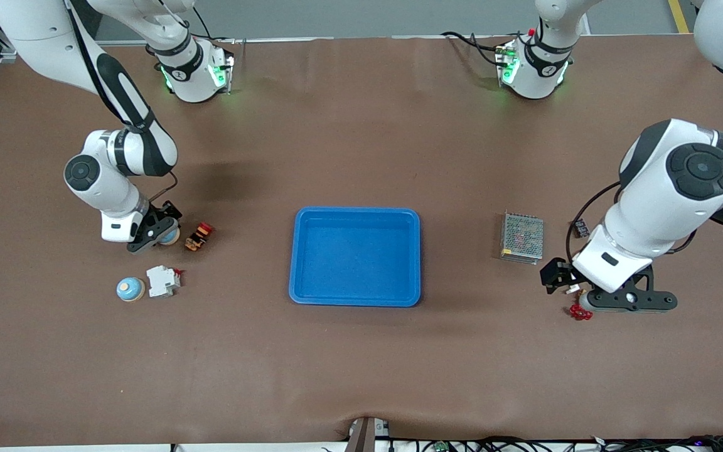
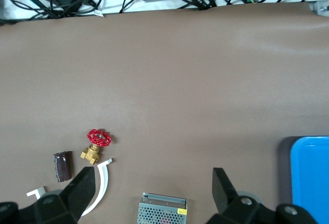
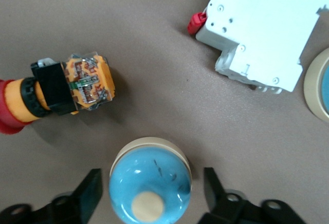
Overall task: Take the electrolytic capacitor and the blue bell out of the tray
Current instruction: 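Set the bell down with the right gripper while the left gripper rises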
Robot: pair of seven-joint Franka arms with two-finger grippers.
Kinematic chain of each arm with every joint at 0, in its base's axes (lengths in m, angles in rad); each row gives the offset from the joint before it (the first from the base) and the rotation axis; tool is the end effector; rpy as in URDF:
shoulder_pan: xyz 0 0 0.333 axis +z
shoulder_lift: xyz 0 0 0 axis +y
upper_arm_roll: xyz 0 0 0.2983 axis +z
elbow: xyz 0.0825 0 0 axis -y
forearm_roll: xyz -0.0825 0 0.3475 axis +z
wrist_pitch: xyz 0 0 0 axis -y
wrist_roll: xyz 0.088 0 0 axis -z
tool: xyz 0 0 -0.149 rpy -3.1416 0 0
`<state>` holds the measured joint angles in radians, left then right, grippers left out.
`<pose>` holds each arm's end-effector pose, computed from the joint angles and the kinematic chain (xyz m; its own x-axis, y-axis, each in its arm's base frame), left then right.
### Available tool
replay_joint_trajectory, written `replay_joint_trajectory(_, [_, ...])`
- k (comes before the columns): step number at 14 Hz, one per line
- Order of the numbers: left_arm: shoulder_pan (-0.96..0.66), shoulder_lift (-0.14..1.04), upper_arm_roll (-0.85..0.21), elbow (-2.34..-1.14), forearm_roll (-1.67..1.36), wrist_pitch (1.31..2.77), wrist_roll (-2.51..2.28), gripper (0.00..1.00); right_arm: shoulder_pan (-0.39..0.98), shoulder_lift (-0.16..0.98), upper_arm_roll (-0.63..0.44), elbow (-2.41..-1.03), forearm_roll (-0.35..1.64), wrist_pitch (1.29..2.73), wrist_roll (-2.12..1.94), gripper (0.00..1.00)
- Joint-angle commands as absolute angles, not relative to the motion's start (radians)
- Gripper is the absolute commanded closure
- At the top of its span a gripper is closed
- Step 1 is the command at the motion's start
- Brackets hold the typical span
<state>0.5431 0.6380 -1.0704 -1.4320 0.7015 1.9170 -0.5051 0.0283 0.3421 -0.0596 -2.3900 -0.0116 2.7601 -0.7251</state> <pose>0.6483 -0.1416 0.4277 0.9738 -0.0715 0.2157 -0.0643 -0.9971 -0.0404 0.4838 -0.0167 0.1542 0.7594 0.6506 0.0049 0.6500 -0.7590 0.0372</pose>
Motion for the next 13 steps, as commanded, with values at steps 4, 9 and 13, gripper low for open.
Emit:
replay_joint_trajectory(4, [0.48, 0.514, -1.077, -1.413, 0.666, 1.842, -0.488, 0.0, 0.012, 0.331, -0.043, -2.369, -0.017, 2.755, -0.721, 0.0])
replay_joint_trajectory(9, [0.274, 0.307, -0.751, -1.424, 0.372, 1.803, -0.474, 0.0, 0.012, 0.315, -0.043, -2.21, -0.011, 2.518, -0.718, 0.0])
replay_joint_trajectory(13, [0.157, 0.21, -0.482, -1.434, 0.16, 1.686, -0.454, 0.0, 0.017, 0.319, -0.044, -1.91, -0.012, 2.128, -0.654, 0.0])
